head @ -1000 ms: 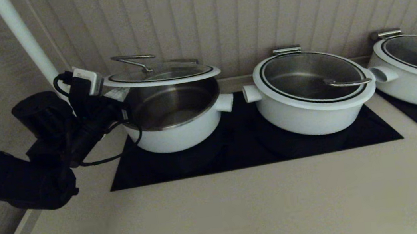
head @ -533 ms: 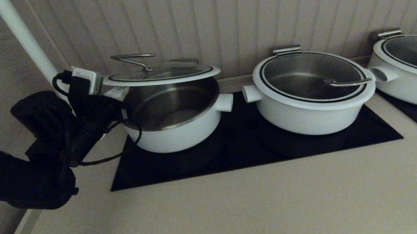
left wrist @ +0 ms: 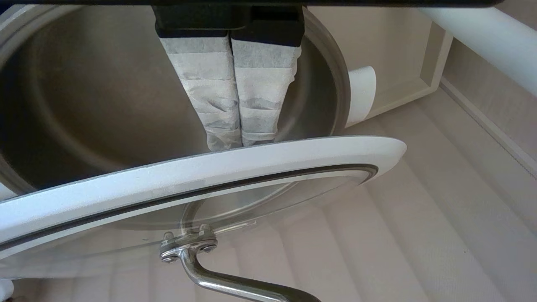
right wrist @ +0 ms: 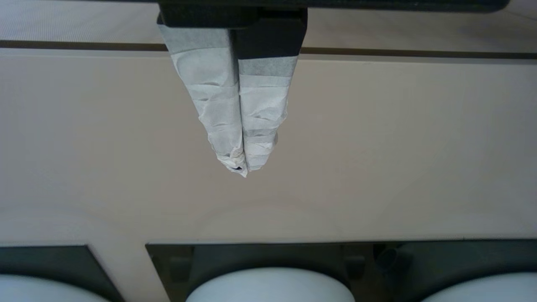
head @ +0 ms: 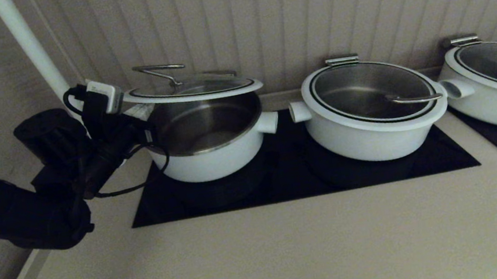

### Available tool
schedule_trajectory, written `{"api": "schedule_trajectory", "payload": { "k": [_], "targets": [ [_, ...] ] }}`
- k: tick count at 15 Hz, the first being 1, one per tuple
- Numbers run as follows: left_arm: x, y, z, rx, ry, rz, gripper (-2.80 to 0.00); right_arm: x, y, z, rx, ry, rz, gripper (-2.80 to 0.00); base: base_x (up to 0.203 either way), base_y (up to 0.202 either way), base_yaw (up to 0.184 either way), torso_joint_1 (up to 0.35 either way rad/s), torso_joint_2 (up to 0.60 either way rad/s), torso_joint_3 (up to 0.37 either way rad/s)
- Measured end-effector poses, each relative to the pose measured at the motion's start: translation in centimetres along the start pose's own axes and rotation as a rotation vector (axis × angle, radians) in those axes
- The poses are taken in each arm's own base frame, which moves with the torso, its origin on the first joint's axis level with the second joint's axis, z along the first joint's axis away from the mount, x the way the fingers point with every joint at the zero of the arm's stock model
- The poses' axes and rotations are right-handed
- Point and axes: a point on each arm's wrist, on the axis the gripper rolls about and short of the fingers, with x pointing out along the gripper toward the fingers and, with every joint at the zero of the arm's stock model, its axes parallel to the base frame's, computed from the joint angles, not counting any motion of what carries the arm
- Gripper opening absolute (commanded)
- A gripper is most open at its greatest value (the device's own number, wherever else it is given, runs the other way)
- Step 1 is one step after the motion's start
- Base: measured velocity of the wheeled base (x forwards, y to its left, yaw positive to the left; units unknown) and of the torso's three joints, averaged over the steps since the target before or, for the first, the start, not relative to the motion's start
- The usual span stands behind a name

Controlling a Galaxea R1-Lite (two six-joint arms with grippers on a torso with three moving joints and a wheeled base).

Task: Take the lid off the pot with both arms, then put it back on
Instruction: Open the pot lid completely

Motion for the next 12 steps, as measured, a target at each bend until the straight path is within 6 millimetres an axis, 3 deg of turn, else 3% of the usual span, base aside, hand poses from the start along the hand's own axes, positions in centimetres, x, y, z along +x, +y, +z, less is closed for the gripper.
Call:
{"api": "schedule_trajectory", "payload": {
  "k": [12],
  "targets": [
    [0.65, 0.32, 0.92, 0.004, -0.043, 0.009, -2.8, -0.16, -0.01, -0.11, 0.08, -0.02, -0.007, -2.8, 0.0, 0.0, 0.0, 0.0, 0.0, 0.0]
  ]
}}
